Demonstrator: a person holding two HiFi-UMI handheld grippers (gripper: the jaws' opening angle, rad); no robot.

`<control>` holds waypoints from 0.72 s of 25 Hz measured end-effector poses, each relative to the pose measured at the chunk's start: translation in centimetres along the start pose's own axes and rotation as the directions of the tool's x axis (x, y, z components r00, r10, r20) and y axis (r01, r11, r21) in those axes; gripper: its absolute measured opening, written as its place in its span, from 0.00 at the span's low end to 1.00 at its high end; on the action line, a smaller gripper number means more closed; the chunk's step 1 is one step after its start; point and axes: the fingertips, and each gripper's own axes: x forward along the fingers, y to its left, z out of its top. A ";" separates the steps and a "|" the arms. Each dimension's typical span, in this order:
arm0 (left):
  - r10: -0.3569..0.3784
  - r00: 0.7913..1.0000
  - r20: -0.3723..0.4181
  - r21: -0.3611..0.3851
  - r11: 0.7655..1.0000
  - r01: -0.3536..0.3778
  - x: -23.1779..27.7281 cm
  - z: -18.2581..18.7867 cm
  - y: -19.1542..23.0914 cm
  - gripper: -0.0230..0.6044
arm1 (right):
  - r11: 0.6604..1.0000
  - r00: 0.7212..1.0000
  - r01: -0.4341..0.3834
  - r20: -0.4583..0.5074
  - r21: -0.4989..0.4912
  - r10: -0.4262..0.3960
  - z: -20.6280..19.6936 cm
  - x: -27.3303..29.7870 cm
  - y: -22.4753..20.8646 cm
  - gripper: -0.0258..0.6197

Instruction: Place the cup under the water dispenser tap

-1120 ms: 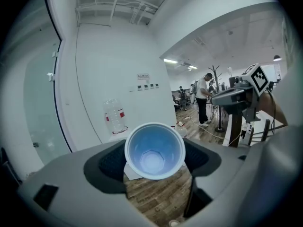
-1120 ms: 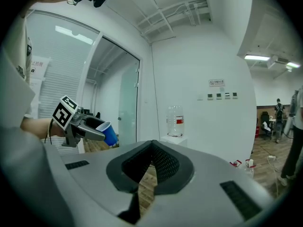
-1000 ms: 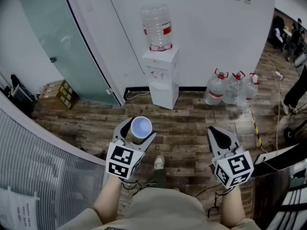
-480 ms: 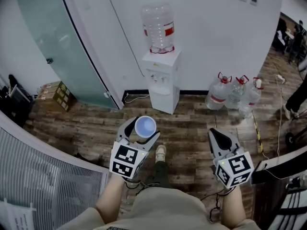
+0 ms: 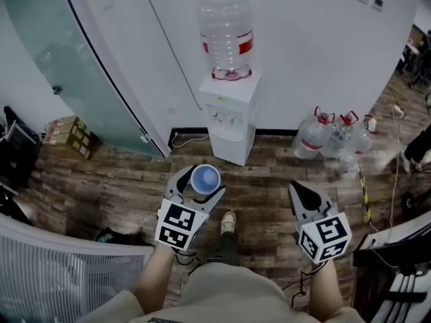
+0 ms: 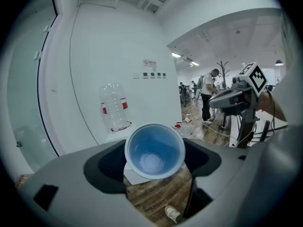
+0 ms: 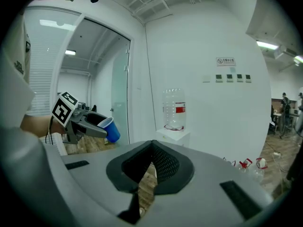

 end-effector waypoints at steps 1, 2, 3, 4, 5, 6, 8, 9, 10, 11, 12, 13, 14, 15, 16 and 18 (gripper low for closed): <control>-0.005 1.000 -0.006 -0.003 1.000 0.005 1.2 0.1 1.3 0.62 | 1.000 1.000 0.001 -0.009 0.000 -0.001 0.5 1.6 -0.5 0.05; -0.010 1.000 -0.011 -0.006 1.000 0.010 2.4 0.2 2.7 0.62 | 1.000 1.000 0.002 -0.019 0.001 -0.002 0.9 3.3 -1.1 0.05; -0.016 1.000 -0.017 -0.008 1.000 0.015 3.6 0.3 4.0 0.62 | 1.000 1.000 0.004 -0.028 0.003 -0.004 1.4 5.0 -1.7 0.05; -0.021 0.999 -0.025 -0.009 1.000 0.021 4.9 0.4 5.3 0.62 | 1.000 0.999 0.006 -0.037 0.007 -0.006 1.8 6.7 -2.3 0.05; -0.027 0.999 -0.033 -0.010 1.000 0.027 6.1 0.4 6.6 0.62 | 1.000 0.999 0.009 -0.047 0.012 -0.008 2.2 8.4 -2.9 0.05; -0.034 0.998 -0.043 -0.011 0.999 0.034 7.4 0.4 7.9 0.62 | 1.000 0.998 0.012 -0.057 0.019 -0.011 2.5 10.1 -3.5 0.05; -0.049 0.997 -0.061 -0.013 0.999 0.049 10.0 0.3 10.3 0.62 | 0.999 0.997 0.022 -0.073 0.033 -0.019 3.2 13.4 -4.8 0.05; -0.058 0.996 -0.069 -0.015 0.998 0.057 11.2 0.3 11.5 0.62 | 0.999 0.997 0.026 -0.080 0.040 -0.023 3.6 15.1 -5.4 0.05; -0.066 0.995 -0.076 -0.016 0.998 0.065 12.5 0.2 12.6 0.62 | 0.998 0.996 0.030 -0.086 0.046 -0.025 3.9 16.7 -6.0 0.05; -0.075 0.994 -0.084 -0.017 0.997 0.073 13.6 0.2 13.7 0.62 | 0.998 0.995 0.031 -0.092 0.052 -0.026 4.2 18.2 -6.4 0.05; -0.084 0.992 -0.092 -0.019 0.996 0.082 14.8 0.0 14.6 0.62 | 0.998 0.995 0.032 -0.100 0.056 -0.026 4.5 19.7 -6.8 0.05; -0.094 0.991 -0.100 -0.021 0.996 0.092 15.9 -0.1 15.4 0.62 | 0.998 0.994 0.031 -0.107 0.060 -0.025 4.6 21.1 -7.2 0.05; -0.105 0.989 -0.106 -0.027 0.994 0.102 17.0 -0.3 16.1 0.62 | 0.998 0.993 0.031 -0.115 0.063 -0.024 4.8 22.4 -7.5 0.05; -0.116 0.987 -0.112 -0.034 0.993 0.112 18.1 -0.6 16.7 0.62 | 0.997 0.992 0.031 -0.124 0.066 -0.023 4.8 23.6 -7.8 0.05; -0.126 0.985 -0.118 -0.045 0.992 0.122 19.0 -0.9 17.2 0.62 | 0.997 0.991 0.031 -0.132 0.070 -0.022 4.8 24.7 -8.0 0.05; -0.143 0.981 -0.127 -0.066 0.989 0.136 20.8 -1.5 18.2 0.62 | 0.996 0.989 0.031 -0.148 0.081 -0.019 4.7 26.7 -8.5 0.05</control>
